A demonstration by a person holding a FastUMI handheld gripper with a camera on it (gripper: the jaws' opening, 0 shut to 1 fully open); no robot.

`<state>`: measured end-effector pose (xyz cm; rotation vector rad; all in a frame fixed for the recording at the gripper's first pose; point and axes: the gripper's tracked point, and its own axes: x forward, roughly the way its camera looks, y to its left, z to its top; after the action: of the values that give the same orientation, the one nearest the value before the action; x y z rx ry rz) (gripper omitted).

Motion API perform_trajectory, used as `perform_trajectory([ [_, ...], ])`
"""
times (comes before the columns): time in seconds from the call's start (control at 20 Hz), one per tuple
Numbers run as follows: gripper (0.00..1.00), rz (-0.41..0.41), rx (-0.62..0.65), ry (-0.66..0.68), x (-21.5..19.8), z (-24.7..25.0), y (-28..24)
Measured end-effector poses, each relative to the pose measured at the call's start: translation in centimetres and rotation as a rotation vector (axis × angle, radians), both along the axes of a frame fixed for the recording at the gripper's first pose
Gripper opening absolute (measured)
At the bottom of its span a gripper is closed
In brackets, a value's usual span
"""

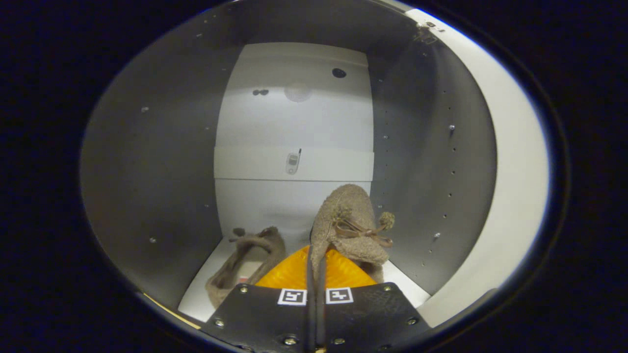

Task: Open the shoe cabinet door, grab the shoes and put them into the shoe cabinet, then close the shoe cabinet door.

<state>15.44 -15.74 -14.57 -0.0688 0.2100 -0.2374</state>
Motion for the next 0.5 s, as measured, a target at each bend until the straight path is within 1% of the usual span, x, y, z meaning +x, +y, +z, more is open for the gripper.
perform_trajectory([
  [0.15,0.0,-0.015,0.02,0.016,1.5,-1.1,-0.8],
  [0.2,0.03,-0.026,0.019,0.001,1.9,-0.8,-1.0],
  [0.25,0.12,-0.027,0.022,-0.011,2.0,-0.6,-1.1],
  [0.3,0.18,-0.024,0.027,-0.028,2.5,-0.3,-1.1],
  [0.35,0.19,-0.021,0.031,-0.048,2.4,0.3,-0.8],
  [0.4,0.26,-0.026,0.032,-0.061,2.4,0.7,-0.9],
  [0.5,0.26,-0.03,0.036,-0.065,2.2,0.8,-0.9],
])
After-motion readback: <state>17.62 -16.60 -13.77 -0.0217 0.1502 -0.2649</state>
